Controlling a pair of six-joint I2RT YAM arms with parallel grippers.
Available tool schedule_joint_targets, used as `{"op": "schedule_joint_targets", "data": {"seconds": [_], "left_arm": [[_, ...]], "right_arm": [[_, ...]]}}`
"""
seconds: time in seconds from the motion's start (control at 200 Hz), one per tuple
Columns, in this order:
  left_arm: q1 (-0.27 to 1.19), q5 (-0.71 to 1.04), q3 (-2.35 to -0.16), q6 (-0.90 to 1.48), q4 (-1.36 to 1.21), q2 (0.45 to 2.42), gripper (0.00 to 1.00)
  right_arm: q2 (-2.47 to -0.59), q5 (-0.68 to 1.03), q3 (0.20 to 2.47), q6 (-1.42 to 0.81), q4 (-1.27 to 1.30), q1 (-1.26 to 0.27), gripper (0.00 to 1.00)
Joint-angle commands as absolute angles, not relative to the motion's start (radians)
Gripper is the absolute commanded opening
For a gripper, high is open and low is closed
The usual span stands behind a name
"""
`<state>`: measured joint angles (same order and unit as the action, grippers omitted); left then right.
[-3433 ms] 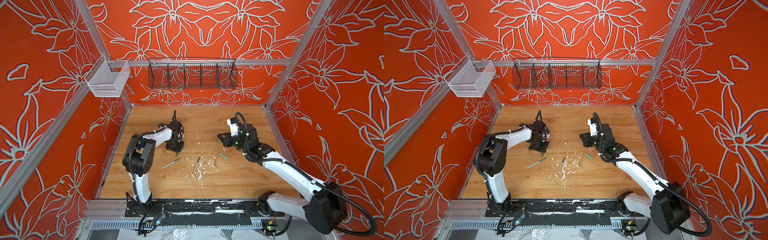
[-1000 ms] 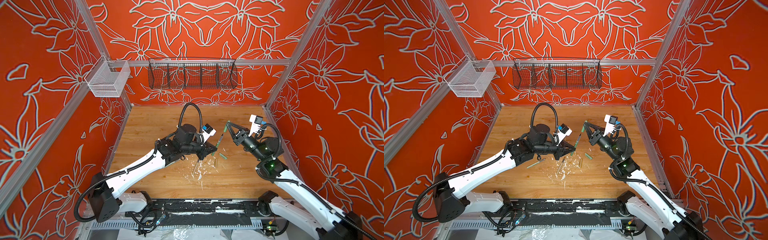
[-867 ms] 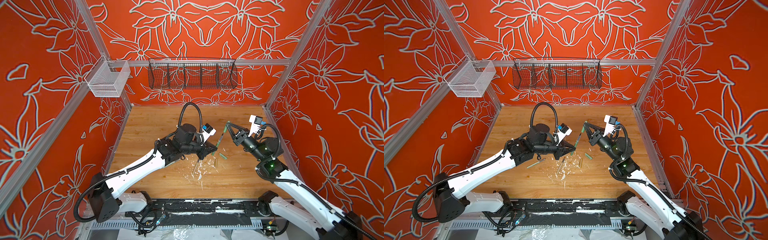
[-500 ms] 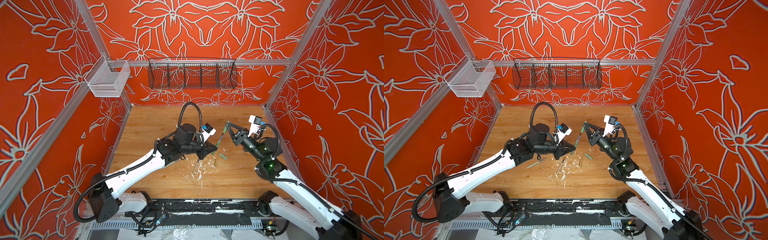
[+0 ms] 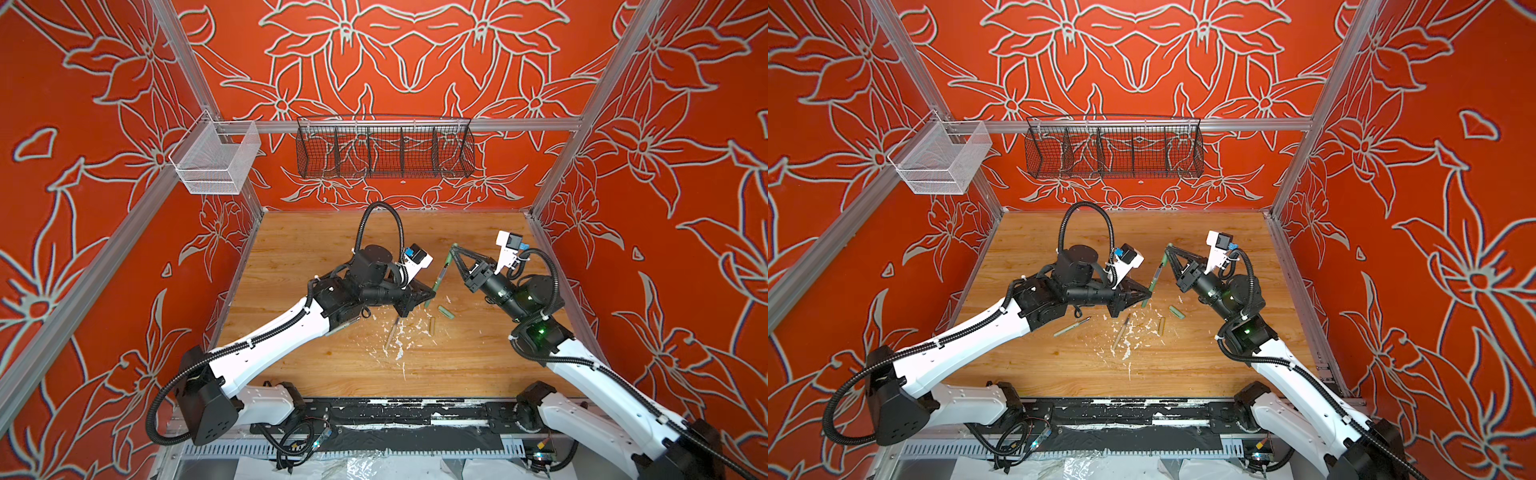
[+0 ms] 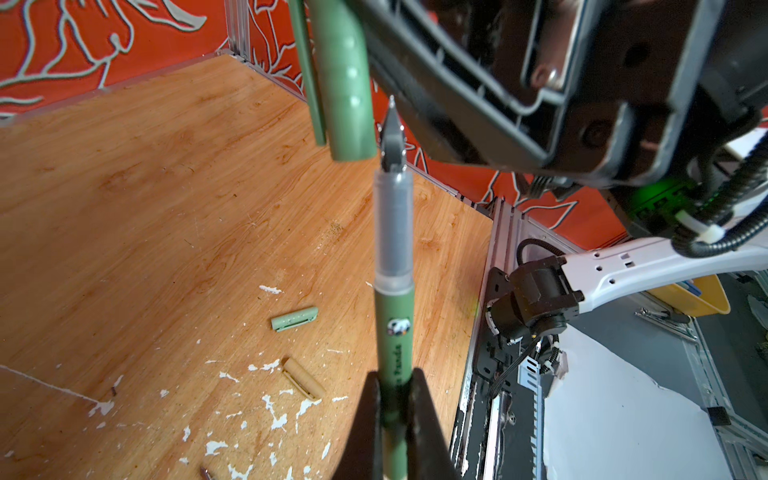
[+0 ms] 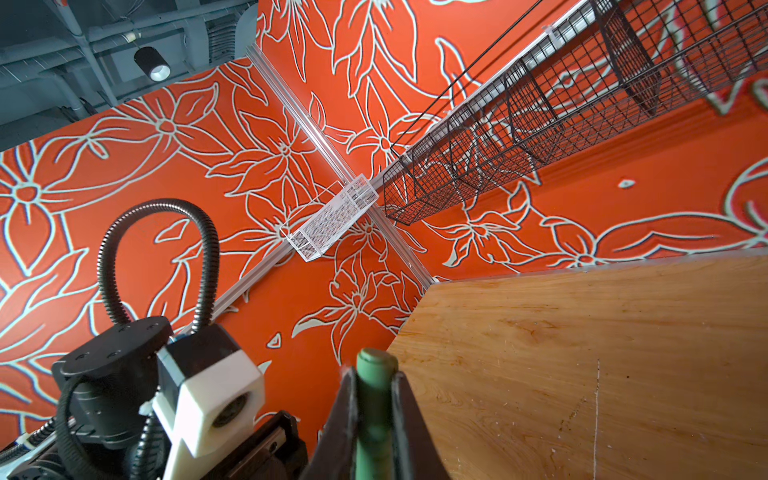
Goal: Insert the pens into the pen caps
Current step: 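Align the cap opening above the pen nib with the right gripper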
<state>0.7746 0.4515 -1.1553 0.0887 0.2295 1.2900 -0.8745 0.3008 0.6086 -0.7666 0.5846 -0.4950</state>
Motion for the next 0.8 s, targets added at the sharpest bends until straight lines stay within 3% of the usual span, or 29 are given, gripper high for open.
{"op": "schedule_joint_targets", "data": {"seconds": [0.0,0.33,0.796], "left_arm": [[0.782,0.454,-1.178,0.072,0.219,1.302,0.00],[0.782,0.450,-1.160,0.080,0.224,1.299,0.00],[0.790,0.459,-1.166,0.083,0.217,1.314,0.00]], "right_arm": [[-0.860,0.316,0.603,-0.790,0.608,-0.503,0.00],[-0.780,0.181,0.660,-0.694,0.465,-0.500,0.00],[-0.887,0.286,0.680,-0.756,0.616,-0.501,0.00]]}}
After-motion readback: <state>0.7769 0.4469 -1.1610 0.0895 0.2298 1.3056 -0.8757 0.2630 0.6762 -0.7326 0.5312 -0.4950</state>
